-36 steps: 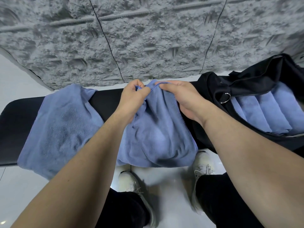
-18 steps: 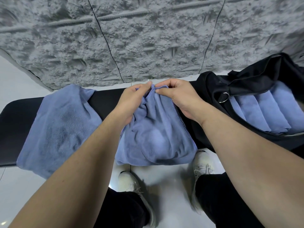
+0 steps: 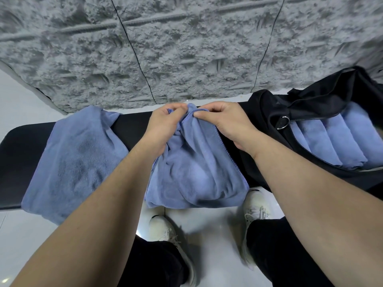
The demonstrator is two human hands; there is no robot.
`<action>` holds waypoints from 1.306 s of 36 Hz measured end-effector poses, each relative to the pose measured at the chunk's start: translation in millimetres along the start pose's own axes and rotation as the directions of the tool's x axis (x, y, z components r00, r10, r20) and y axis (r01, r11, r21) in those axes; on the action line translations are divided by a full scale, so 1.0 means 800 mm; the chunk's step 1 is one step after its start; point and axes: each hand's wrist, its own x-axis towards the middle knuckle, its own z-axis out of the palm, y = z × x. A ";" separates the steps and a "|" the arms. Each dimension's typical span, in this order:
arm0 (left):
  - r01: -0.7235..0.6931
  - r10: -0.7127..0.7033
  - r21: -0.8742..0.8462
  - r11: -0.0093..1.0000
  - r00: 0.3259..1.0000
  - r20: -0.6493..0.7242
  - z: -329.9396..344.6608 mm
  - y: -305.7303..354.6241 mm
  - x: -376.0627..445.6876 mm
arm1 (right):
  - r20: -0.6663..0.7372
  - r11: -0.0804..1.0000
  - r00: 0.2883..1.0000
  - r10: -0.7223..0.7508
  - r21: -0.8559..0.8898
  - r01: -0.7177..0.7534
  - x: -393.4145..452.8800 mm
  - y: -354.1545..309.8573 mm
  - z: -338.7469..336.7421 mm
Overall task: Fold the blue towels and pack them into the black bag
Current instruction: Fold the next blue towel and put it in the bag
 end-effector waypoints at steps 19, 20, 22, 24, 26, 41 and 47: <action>-0.004 0.002 0.026 1.000 0.998 0.069 0.005 0.005 -0.005 | 0.025 0.996 1.000 -0.003 -0.086 0.005 -0.001 -0.001 0.007; -0.006 0.004 0.027 1.000 0.997 0.079 0.005 0.005 -0.005 | 0.011 0.998 1.000 0.001 -0.061 -0.001 -0.002 -0.002 0.006; -0.014 0.011 0.027 1.000 0.995 0.096 0.005 0.006 -0.005 | -0.019 1.000 1.000 0.013 -0.003 -0.013 -0.001 -0.002 0.005; -0.017 0.015 0.026 1.000 0.994 0.108 0.006 0.005 -0.006 | -0.027 1.000 0.999 0.023 0.010 -0.023 -0.001 -0.003 0.003; -0.012 0.009 0.023 1.000 0.992 0.123 0.006 0.005 -0.006 | -0.015 1.000 1.000 0.024 0.001 -0.024 -0.001 -0.003 0.002; -0.033 0.026 0.068 0.997 0.995 0.092 -0.005 0.005 -0.007 | -0.054 0.999 0.999 -0.006 -0.046 0.004 -0.003 -0.001 -0.009; -0.109 0.126 0.165 0.980 0.988 -0.094 -0.031 0.005 -0.015 | -0.137 0.997 0.988 -0.072 -0.011 0.071 -0.017 -0.004 -0.021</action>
